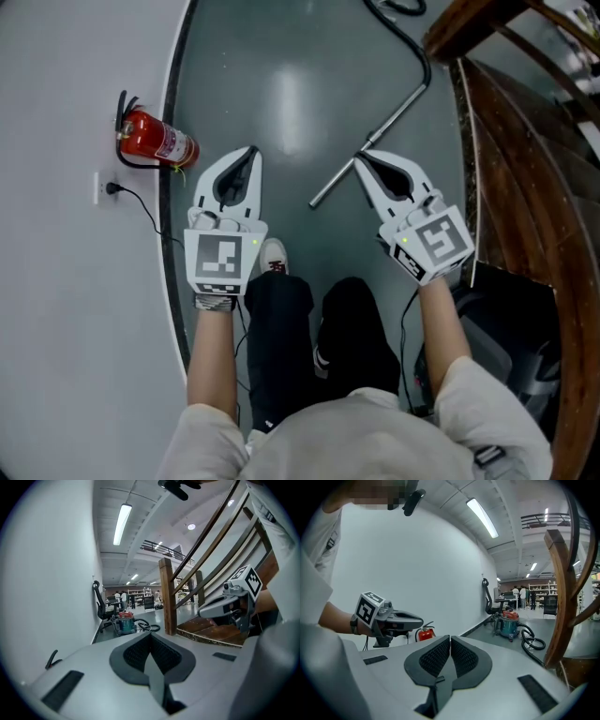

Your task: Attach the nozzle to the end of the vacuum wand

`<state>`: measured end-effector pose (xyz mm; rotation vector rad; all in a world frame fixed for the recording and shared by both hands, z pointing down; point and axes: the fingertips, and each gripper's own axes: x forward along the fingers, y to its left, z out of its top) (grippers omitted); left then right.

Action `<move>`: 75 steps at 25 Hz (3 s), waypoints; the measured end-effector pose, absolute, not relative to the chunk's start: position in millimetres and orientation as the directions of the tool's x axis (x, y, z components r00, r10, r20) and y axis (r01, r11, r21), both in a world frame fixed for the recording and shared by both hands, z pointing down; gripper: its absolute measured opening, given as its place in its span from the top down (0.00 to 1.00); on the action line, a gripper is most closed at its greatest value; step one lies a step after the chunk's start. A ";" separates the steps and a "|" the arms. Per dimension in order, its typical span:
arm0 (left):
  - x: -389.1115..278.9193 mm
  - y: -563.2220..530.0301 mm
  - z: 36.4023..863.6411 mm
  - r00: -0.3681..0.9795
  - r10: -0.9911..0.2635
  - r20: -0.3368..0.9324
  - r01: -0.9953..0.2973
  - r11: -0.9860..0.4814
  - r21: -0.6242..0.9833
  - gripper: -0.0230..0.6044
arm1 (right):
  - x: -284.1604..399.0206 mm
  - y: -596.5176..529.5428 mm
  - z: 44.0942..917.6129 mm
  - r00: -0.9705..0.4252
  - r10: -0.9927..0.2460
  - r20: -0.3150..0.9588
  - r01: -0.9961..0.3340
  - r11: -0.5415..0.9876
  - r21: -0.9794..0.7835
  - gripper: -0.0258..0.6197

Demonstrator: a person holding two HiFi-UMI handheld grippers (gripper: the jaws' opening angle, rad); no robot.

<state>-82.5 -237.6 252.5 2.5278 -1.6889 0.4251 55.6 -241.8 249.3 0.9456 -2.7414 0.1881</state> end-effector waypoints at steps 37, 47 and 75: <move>-117.4 -270.7 602.4 0.409 -0.858 0.312 -0.895 -0.443 -0.043 0.96 | 33.1 -290.5 571.8 -0.785 -0.531 0.320 -0.556 0.831 0.014 0.91; -143.9 -243.7 669.4 0.431 -0.810 0.398 -0.871 -0.489 -0.051 0.96 | 36.1 -259.9 662.9 -0.790 -0.367 0.490 -0.425 0.905 -0.008 0.91; -186.9 -222.6 793.6 0.314 -0.530 0.788 -0.730 -0.665 -0.157 0.73 | 70.3 -216.4 848.0 -0.363 0.025 0.931 0.255 0.964 0.074 0.63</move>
